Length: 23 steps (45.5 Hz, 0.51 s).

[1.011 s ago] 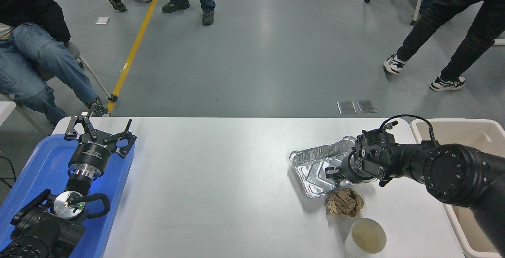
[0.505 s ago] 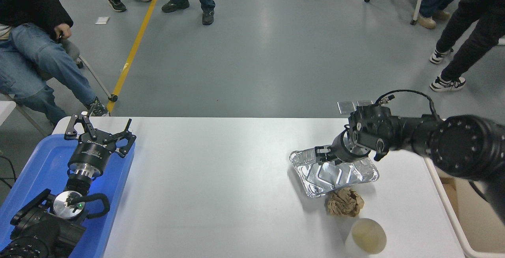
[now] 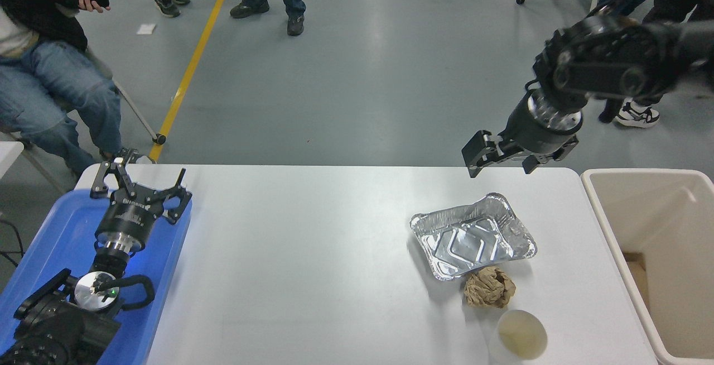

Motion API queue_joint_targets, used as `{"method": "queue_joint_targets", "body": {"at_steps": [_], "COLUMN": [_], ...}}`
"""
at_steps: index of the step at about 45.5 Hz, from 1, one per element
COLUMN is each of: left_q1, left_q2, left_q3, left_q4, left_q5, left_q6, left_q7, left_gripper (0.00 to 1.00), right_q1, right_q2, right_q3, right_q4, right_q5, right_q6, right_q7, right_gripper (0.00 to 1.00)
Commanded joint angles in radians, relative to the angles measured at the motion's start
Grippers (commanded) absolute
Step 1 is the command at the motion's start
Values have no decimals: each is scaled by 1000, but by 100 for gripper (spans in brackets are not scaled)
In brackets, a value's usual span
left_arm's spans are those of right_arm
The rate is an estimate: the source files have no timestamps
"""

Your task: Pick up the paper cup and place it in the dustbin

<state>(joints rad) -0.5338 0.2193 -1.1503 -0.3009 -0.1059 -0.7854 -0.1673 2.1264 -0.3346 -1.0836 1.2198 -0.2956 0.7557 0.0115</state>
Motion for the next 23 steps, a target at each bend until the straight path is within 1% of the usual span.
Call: {"method": "queue_joint_targets", "body": {"at_steps": [1, 6, 12, 23], "left_q1": [0, 0, 2, 2], "left_q2": [0, 0, 0, 0], "left_q3": [-2, -2, -2, -2], "left_q4": [0, 0, 0, 0], "left_q5": [0, 0, 0, 0], "left_q6": [0, 0, 0, 0], "left_q7": [0, 0, -1, -1], "left_gripper": [99, 99, 99, 99], "right_q1": [343, 448, 477, 449], "right_q2": [-150, -150, -149, -136], "right_q3": [-107, -165, -205, -211], "right_q4": [282, 362, 443, 448], "right_q5": [-63, -62, -62, -57], "right_q6": [30, 30, 30, 30], "right_q7": [-1, 1, -1, -2], "right_gripper": [100, 100, 100, 100]}}
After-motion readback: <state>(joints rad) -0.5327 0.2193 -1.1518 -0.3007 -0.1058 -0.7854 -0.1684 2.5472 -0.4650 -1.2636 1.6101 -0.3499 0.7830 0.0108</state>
